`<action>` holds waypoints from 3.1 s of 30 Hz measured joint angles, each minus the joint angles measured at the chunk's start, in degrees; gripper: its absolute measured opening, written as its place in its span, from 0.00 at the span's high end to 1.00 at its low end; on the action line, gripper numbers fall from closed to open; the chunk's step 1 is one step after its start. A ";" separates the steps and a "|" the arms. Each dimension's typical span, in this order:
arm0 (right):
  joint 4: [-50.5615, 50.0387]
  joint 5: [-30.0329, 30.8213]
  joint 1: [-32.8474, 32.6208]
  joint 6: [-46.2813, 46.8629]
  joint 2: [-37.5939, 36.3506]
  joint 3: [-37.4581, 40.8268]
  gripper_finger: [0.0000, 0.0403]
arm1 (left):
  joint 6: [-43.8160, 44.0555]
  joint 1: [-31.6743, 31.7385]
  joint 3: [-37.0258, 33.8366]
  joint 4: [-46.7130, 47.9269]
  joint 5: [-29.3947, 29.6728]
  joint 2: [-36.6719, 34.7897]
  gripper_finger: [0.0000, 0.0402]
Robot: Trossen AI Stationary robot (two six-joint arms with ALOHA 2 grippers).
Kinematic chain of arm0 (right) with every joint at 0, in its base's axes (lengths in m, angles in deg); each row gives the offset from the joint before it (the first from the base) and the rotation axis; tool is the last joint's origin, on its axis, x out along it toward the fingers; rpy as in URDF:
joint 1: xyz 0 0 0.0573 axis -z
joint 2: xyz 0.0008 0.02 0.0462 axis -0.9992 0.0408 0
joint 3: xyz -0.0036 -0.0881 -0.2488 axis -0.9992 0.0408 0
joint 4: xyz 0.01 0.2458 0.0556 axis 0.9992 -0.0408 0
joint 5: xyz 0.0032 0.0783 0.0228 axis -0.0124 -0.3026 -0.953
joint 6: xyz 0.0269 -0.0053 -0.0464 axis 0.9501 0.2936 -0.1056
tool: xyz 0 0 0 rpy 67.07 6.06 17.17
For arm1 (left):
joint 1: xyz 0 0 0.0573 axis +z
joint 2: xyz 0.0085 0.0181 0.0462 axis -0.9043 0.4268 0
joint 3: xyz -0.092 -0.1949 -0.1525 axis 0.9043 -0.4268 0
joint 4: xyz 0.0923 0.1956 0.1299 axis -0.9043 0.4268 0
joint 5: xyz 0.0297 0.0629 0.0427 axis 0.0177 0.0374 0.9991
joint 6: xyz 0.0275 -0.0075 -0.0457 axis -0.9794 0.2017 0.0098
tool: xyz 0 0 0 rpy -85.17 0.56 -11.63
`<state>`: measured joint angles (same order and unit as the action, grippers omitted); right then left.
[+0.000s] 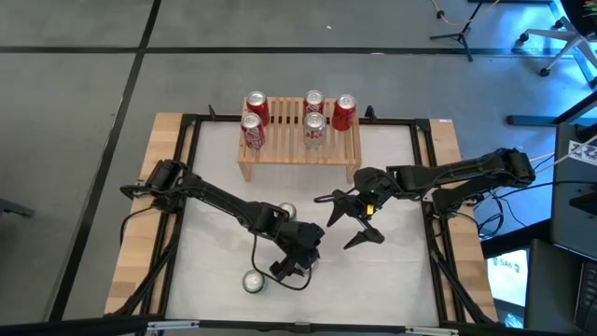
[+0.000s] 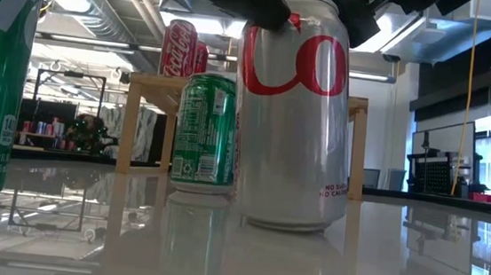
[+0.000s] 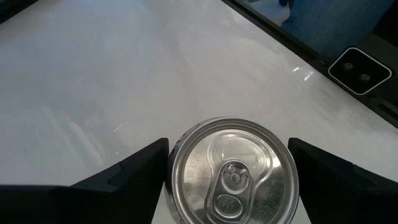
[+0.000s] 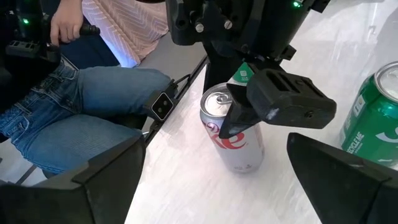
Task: Place canned beverage on shelf
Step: Put the red silver soda can on the shelf
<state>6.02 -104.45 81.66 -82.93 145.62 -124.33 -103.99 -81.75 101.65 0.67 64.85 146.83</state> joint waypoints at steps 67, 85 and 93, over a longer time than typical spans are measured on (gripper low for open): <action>0.00 -0.02 0.02 0.00 0.02 0.00 0.04 | 21.47 -1.88 0.02 -2.01 12.26 -0.04 0.17; 0.00 -0.02 0.00 0.00 0.02 0.00 0.04 | 32.99 -2.14 0.02 -1.86 13.51 -0.04 0.17; 0.00 -0.02 0.00 0.00 0.02 0.00 0.04 | 33.00 -2.14 0.02 -1.86 13.76 -0.04 0.17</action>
<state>6.02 -104.48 81.66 -82.93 145.64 -124.33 -70.99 -83.89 101.67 -1.18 78.61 146.79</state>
